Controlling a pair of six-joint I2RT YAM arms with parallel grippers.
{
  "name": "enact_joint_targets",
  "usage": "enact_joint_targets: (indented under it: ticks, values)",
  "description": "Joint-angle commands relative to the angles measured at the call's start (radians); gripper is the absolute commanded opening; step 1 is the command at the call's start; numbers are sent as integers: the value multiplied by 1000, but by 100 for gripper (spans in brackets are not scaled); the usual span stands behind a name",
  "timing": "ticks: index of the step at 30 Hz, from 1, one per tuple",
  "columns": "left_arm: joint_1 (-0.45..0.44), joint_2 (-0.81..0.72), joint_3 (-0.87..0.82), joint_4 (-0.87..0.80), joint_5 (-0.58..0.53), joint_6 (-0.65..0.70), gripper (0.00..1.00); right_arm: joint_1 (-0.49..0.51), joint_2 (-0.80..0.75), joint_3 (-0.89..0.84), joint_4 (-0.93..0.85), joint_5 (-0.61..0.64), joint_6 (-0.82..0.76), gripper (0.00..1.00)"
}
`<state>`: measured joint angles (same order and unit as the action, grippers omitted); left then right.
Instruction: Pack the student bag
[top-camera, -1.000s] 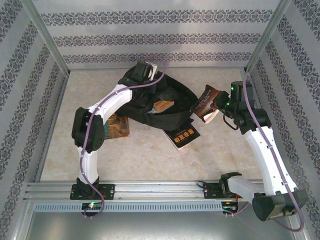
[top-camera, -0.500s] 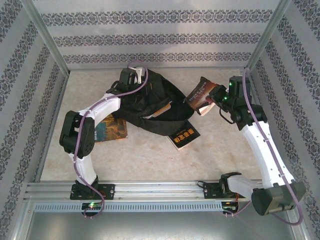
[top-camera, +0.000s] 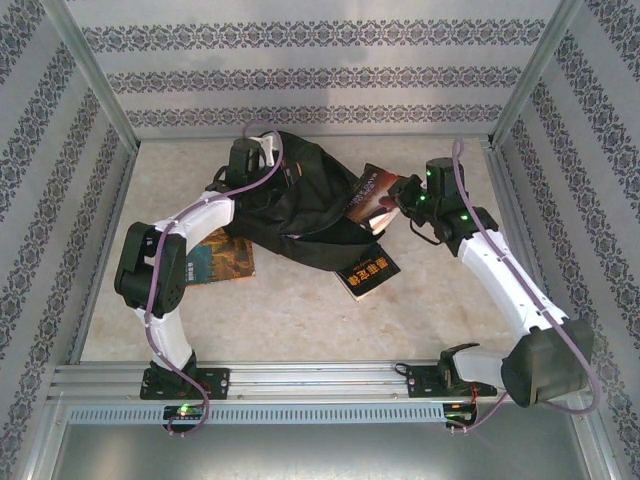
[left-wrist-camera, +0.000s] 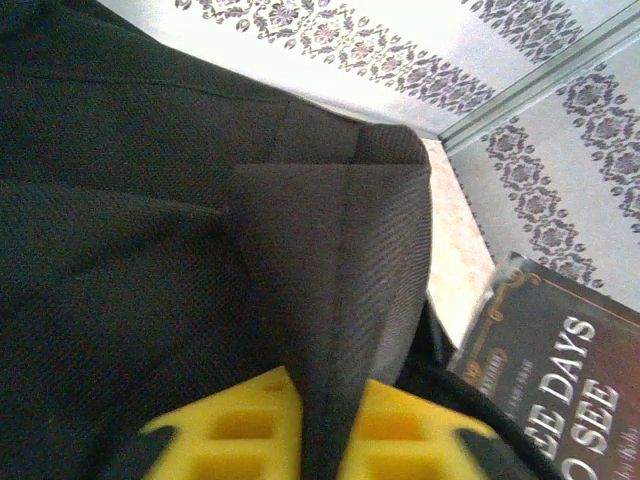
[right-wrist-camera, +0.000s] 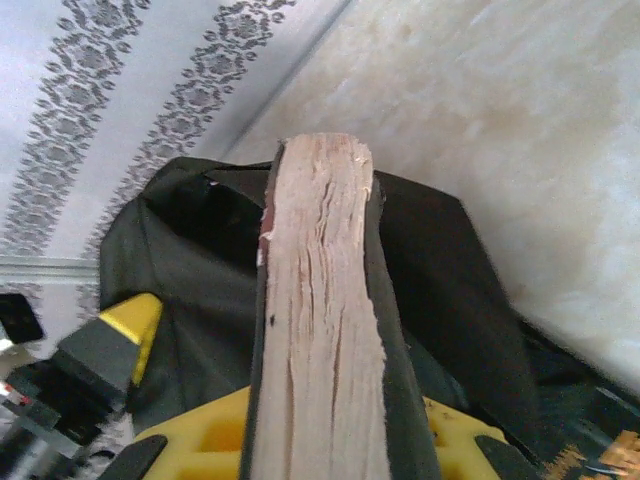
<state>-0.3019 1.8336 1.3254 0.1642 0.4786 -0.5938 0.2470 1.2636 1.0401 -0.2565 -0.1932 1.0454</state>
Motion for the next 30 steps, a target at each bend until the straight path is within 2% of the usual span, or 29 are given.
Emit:
enact_joint_targets:
  ticks: [1, 2, 4, 8, 12, 19, 26, 30]
  values:
    - [0, -95, 46, 79, 81, 1, 50, 7, 15, -55, 277, -73, 151, 0]
    - [-4, -103, 57, 27, 61, 29, 58, 8, 15, -61, 288, -84, 147, 0]
    - [-19, -125, 84, -86, 5, 94, 66, 6, 3, -81, 290, -86, 139, 0]
    - [-88, -124, 182, -312, -78, 243, 69, -1, -28, -139, 308, -76, 146, 0]
    - [-178, -66, 277, -470, -117, 343, 71, -2, -36, -162, 318, -83, 146, 0]
    - [-310, 87, 461, -723, -216, 436, 72, -5, -41, -164, 329, -82, 150, 0]
    - [-339, 162, 502, -815, -301, 442, 72, -6, -49, -176, 332, -81, 153, 0]
    - [-344, 201, 523, -847, -302, 435, 65, -9, -55, -186, 335, -83, 156, 0]
